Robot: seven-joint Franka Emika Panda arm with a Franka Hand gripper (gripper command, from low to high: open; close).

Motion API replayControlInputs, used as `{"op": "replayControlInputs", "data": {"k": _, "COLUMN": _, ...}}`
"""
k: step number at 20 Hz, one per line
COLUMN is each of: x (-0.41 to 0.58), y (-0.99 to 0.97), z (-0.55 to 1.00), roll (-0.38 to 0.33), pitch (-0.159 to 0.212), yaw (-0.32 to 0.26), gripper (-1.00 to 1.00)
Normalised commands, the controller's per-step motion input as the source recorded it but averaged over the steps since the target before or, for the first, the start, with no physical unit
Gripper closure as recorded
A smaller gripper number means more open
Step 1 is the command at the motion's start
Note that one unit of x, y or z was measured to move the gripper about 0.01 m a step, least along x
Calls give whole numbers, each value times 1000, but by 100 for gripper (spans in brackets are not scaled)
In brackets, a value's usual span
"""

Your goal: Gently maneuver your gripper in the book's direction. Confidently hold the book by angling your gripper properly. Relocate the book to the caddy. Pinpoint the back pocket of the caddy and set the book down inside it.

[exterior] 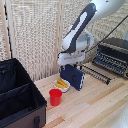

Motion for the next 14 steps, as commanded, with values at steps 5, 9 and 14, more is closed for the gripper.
{"op": "replayControlInputs", "data": {"k": 5, "x": 34, "y": -3, "z": -170, "roll": -72, "pitch": 0, "yaw": 13, "gripper": 100}}
{"op": "replayControlInputs", "data": {"k": 9, "x": 4, "y": 14, "z": -89, "roll": -63, "pitch": 0, "yaw": 0, "gripper": 100}}
{"op": "replayControlInputs", "data": {"k": 14, "x": 23, "y": 153, "z": -45, "roll": -104, "pitch": 0, "yaw": -51, "gripper": 100}}
